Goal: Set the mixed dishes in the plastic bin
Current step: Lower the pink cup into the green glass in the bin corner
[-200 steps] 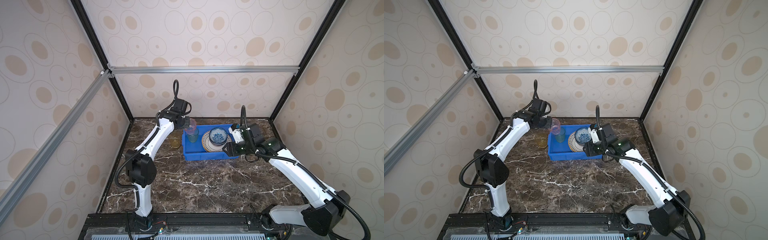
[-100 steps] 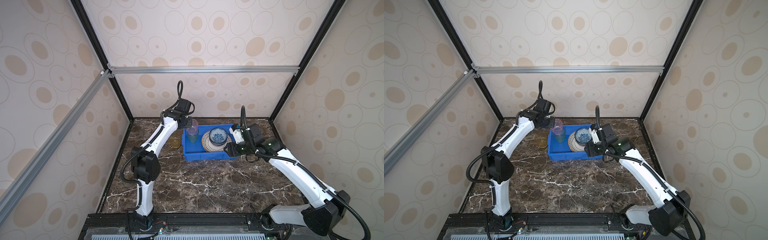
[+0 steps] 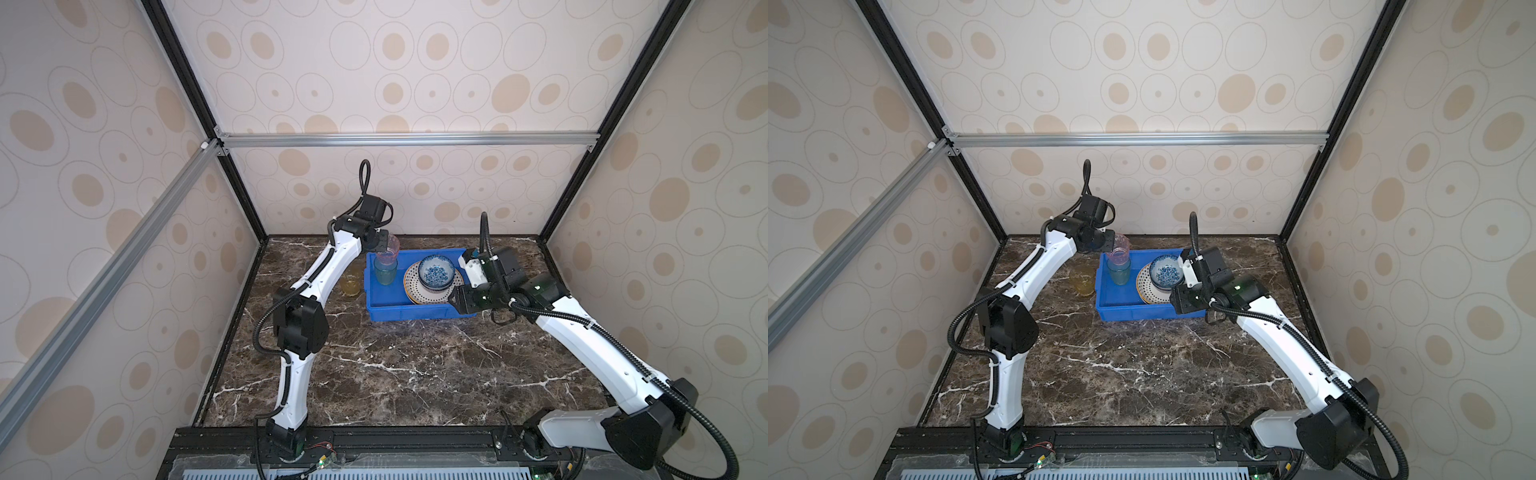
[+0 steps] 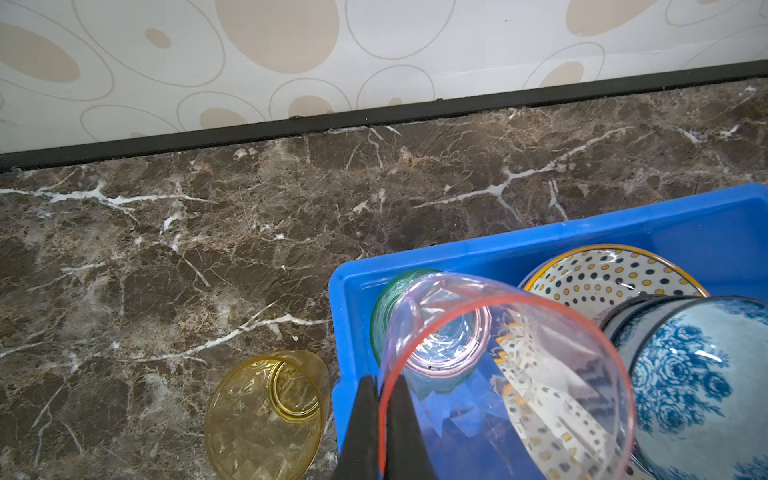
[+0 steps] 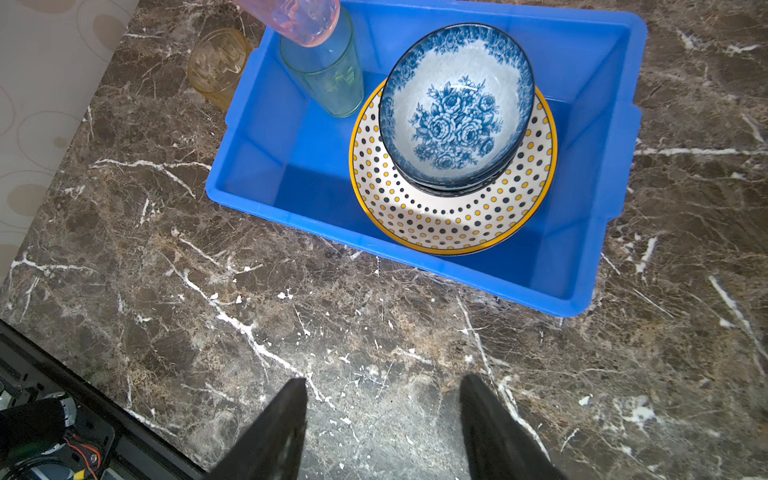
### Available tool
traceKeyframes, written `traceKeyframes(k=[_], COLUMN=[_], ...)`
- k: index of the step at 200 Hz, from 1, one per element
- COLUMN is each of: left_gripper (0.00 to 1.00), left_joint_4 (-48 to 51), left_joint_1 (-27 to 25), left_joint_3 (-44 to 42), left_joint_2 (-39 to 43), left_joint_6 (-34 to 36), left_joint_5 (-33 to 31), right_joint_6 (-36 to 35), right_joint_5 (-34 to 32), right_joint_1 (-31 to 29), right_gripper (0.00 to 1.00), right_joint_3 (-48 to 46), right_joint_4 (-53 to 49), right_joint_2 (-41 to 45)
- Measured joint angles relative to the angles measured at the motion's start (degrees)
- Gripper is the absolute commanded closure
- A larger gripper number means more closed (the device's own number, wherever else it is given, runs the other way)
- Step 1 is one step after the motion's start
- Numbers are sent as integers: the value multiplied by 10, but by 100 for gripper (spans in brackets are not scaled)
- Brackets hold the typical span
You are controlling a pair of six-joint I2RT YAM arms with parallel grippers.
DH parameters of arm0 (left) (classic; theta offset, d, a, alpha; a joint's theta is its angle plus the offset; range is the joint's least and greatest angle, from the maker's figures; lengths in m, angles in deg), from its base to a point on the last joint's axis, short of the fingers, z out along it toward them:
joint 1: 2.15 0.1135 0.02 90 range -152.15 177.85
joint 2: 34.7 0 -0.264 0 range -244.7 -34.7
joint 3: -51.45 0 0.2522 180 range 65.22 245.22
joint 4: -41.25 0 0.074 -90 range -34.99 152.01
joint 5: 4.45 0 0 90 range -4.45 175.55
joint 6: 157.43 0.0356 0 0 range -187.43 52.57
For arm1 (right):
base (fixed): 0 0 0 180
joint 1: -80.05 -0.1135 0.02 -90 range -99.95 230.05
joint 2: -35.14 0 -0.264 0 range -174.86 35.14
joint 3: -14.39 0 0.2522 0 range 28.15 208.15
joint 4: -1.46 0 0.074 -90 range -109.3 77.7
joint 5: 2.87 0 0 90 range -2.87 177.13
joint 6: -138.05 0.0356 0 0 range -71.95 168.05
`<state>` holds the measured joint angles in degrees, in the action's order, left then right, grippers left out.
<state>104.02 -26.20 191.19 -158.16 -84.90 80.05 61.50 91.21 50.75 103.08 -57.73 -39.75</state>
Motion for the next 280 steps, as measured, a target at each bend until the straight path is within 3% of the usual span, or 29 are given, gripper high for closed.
traceKeyframes(k=[280], left_gripper=[100], left_joint_4=[10], left_joint_1=[-1], left_joint_3=[2], left_joint_2=[-58], left_joint_6=[0], left_joint_5=[-15], right_joint_6=[-9], right_joint_5=[-7], right_joint_1=[0], right_gripper=[38], right_joint_3=[0], right_joint_4=[0], right_joint_2=[0])
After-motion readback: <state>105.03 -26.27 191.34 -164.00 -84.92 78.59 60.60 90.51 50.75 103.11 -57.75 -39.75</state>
